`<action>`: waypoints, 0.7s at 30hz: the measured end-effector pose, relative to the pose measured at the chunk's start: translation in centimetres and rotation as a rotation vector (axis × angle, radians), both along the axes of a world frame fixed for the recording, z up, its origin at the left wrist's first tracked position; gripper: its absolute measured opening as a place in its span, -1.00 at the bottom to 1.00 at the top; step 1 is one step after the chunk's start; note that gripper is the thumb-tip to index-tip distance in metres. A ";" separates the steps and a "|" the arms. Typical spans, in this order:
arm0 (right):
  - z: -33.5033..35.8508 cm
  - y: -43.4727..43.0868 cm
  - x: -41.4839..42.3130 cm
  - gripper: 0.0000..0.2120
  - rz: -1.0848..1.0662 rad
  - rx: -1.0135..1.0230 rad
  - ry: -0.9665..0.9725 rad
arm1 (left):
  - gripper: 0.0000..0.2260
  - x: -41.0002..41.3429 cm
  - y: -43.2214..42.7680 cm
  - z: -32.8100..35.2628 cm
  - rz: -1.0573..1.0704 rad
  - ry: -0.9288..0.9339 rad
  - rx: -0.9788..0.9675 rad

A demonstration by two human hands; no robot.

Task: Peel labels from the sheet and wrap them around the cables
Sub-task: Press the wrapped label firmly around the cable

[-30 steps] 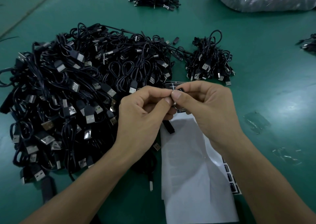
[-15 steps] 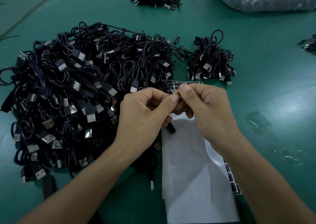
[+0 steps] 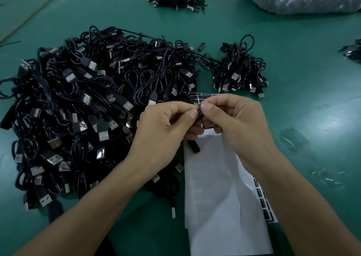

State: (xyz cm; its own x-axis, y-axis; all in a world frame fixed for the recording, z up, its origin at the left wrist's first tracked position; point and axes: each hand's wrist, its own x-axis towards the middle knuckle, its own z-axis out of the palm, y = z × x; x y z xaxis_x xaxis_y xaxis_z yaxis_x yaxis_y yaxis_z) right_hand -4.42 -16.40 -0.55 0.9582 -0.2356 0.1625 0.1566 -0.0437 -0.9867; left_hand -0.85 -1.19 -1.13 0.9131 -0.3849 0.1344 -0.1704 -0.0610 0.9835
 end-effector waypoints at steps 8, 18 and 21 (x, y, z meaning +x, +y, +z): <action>-0.1 0.2 -0.1 -0.87 -0.039 -0.064 -0.088 | -0.91 0.9 1.5 2.2 0.037 -0.131 0.256; -0.2 2.0 -0.9 -0.71 0.024 -0.268 0.074 | -0.84 1.6 1.8 2.8 0.235 -0.109 0.125; -0.6 3.2 -1.6 -0.69 -0.004 -0.533 0.024 | -0.79 1.8 1.8 2.9 0.300 -0.009 -0.061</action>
